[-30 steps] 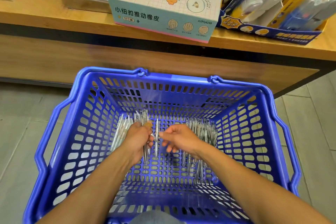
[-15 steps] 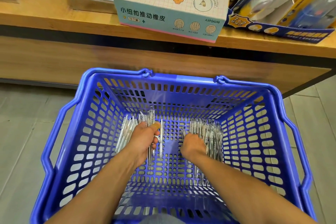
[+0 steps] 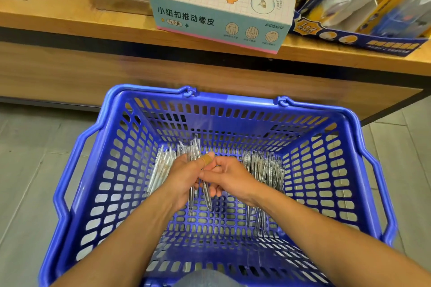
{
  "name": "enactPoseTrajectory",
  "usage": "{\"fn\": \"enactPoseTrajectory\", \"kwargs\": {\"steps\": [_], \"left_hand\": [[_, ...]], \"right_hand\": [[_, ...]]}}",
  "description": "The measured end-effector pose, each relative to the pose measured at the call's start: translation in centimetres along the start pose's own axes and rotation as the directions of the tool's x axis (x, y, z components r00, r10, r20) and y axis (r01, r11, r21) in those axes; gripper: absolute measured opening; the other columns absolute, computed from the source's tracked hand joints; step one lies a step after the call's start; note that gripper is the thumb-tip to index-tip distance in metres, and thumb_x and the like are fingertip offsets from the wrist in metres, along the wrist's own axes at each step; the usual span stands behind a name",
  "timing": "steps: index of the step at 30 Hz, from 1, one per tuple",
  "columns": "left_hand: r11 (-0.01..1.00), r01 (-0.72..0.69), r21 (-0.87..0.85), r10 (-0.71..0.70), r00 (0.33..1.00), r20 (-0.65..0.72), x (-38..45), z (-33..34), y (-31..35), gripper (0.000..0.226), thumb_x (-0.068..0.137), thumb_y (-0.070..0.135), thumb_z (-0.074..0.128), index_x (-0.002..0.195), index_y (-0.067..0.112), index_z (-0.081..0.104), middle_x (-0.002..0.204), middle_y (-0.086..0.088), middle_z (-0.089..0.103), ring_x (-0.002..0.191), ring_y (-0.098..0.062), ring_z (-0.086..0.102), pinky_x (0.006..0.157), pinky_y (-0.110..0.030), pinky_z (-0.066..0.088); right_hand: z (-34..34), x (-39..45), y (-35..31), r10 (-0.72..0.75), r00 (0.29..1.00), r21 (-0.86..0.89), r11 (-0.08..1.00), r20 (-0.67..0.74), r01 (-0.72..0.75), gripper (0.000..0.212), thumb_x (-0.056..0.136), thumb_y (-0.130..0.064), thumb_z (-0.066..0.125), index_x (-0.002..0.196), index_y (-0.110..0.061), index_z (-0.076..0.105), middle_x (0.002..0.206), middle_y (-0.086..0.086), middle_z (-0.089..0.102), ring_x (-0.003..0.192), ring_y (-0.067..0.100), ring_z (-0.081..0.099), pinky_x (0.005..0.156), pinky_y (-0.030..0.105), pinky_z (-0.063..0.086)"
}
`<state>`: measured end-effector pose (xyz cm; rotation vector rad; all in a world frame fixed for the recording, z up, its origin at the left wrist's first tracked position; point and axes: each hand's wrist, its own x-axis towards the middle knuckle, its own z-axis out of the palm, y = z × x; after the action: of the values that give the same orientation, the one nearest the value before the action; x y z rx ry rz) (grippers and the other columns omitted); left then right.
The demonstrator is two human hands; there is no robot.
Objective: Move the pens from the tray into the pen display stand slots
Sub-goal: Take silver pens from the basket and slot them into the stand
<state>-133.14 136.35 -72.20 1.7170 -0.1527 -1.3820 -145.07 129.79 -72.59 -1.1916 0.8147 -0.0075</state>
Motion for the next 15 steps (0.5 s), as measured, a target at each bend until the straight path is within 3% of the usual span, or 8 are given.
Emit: {"fn": "enactPoseTrajectory", "kwargs": {"steps": [2, 4, 6, 7, 9, 11, 15], "left_hand": [[1.0, 0.016, -0.02, -0.016, 1.0, 0.001, -0.1, 0.0, -0.1, 0.053, 0.092, 0.03, 0.068, 0.129, -0.003, 0.047, 0.065, 0.0, 0.069, 0.05, -0.009, 0.061, 0.05, -0.023, 0.045], [0.997, 0.041, -0.06, -0.044, 0.998, -0.039, 0.2, -0.1, -0.2, 0.038, 0.097, 0.023, 0.061, 0.123, -0.002, 0.049, 0.061, 0.0, 0.059, 0.048, -0.01, 0.053, 0.046, -0.025, 0.044], [0.994, 0.059, -0.092, -0.065, 0.996, -0.056, 0.5, -0.3, -0.2, 0.022, 0.099, 0.02, 0.057, 0.114, 0.005, 0.052, 0.065, 0.0, 0.049, 0.049, -0.009, 0.046, 0.044, -0.024, 0.041], [0.991, 0.068, -0.115, -0.075, 0.996, -0.057, 0.5, -0.3, -0.2, 0.015, 0.099, 0.019, 0.058, 0.106, 0.007, 0.052, 0.066, -0.001, 0.047, 0.048, -0.009, 0.044, 0.042, -0.023, 0.04], [0.99, 0.076, -0.121, -0.082, 0.996, -0.047, 0.5, -0.4, -0.1, 0.013, 0.098, 0.02, 0.059, 0.095, 0.009, 0.052, 0.065, 0.0, 0.046, 0.045, -0.008, 0.043, 0.041, -0.023, 0.04], [0.992, 0.076, -0.102, -0.079, 0.996, -0.028, 0.5, -0.3, 0.0, 0.014, 0.098, 0.021, 0.059, 0.098, 0.008, 0.053, 0.063, 0.0, 0.046, 0.045, -0.008, 0.041, 0.041, -0.023, 0.039], [0.992, 0.079, -0.099, -0.083, 0.996, -0.03, 0.6, -0.3, 0.0, 0.03, 0.097, 0.021, 0.06, 0.119, 0.001, 0.055, 0.066, 0.001, 0.047, 0.045, -0.008, 0.04, 0.041, -0.023, 0.038]], "right_hand": [[-0.1, 0.0, -0.4, -0.014, 1.0, 0.033, 0.999, 0.027, 0.013, 0.01, 0.089, -0.019, 0.069, 0.091, -0.009, 0.066, 0.069, 0.004, 0.07, 0.051, 0.012, 0.061, 0.048, 0.02, 0.048], [-0.9, 0.3, -0.3, 0.015, 1.0, 0.078, 0.997, 0.014, -0.016, 0.013, 0.09, -0.023, 0.067, 0.088, -0.011, 0.069, 0.078, 0.008, 0.072, 0.053, 0.013, 0.063, 0.048, 0.019, 0.049], [-2.3, 0.9, 0.5, 0.09, 0.985, -0.006, 0.996, -0.147, -0.092, 0.016, 0.092, -0.025, 0.065, 0.087, -0.01, 0.067, 0.08, 0.009, 0.071, 0.053, 0.013, 0.062, 0.051, 0.021, 0.051], [-3.1, 1.1, 1.3, 0.12, 0.952, -0.132, 0.978, -0.281, -0.162, 0.018, 0.093, -0.024, 0.064, 0.081, -0.01, 0.065, 0.076, 0.008, 0.069, 0.053, 0.014, 0.061, 0.056, 0.024, 0.054], [-4.9, 1.5, 3.1, 0.104, 0.858, -0.439, 0.825, -0.503, -0.357, 0.032, 0.094, -0.022, 0.061, 0.064, -0.012, 0.057, 0.061, 0.004, 0.058, 0.054, 0.017, 0.056, 0.067, 0.03, 0.056], [-5.8, 1.5, 4.6, 0.105, 0.813, -0.597, 0.626, -0.573, -0.502, 0.038, 0.094, -0.025, 0.06, 0.059, -0.014, 0.05, 0.058, 0.001, 0.051, 0.055, 0.018, 0.053, 0.059, 0.026, 0.051], [-5.2, 1.8, 6.1, 0.098, 0.81, -0.723, 0.399, -0.578, -0.564, 0.018, 0.095, -0.023, 0.06, 0.092, -0.006, 0.065, 0.082, 0.007, 0.064, 0.074, 0.024, 0.062, 0.063, 0.03, 0.053]]}}
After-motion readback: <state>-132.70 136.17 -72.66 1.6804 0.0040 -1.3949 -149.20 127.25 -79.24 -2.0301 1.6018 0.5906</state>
